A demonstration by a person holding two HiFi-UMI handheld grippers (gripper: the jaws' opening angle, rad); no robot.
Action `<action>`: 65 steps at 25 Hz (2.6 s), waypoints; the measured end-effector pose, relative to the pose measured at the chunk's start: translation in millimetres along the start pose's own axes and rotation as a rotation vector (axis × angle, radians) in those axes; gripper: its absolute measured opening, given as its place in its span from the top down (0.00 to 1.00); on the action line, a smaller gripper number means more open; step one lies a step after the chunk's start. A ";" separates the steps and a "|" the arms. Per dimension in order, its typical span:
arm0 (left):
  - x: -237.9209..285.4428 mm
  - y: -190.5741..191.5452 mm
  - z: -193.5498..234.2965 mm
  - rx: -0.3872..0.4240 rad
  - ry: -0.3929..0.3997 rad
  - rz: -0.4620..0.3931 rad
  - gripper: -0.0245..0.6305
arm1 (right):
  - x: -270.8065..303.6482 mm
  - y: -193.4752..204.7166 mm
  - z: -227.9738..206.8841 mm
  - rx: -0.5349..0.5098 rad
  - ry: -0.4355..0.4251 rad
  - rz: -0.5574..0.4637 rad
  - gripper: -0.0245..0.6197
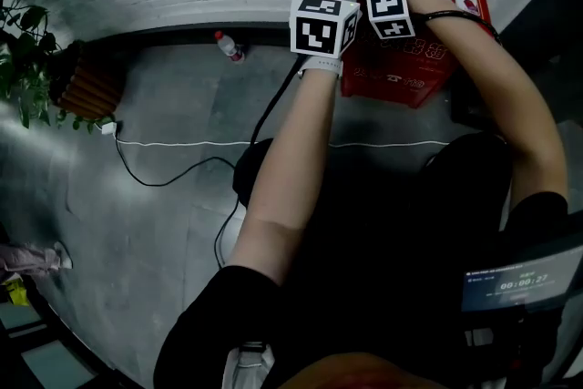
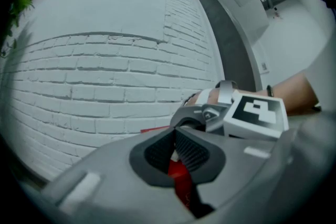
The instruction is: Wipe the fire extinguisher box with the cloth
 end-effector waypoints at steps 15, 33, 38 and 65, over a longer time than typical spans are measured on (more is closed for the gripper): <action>42.6 -1.9 -97.0 0.022 0.139 -0.001 0.96 | -13.6 99.2 62.4 0.021 -0.064 0.128 0.81; 74.1 -0.9 -174.3 0.084 0.244 -0.011 0.96 | -27.9 241.7 159.3 0.087 -0.205 0.329 0.81; 63.3 1.4 -160.8 0.102 0.218 -0.007 0.96 | -26.4 259.0 174.6 0.028 -0.240 0.372 0.81; -43.3 37.4 24.9 -0.006 -0.131 0.025 0.96 | -35.7 -52.6 -10.1 -0.164 0.065 0.014 0.81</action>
Point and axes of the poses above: the fingertips, and each gripper's own axes: x forward along the fingers, z to its left, y out of its underside, the point moved 1 cm from there along -x, backward along the fingers, and after that the axes turned 9 degrees about z, right-handed, at the moved point
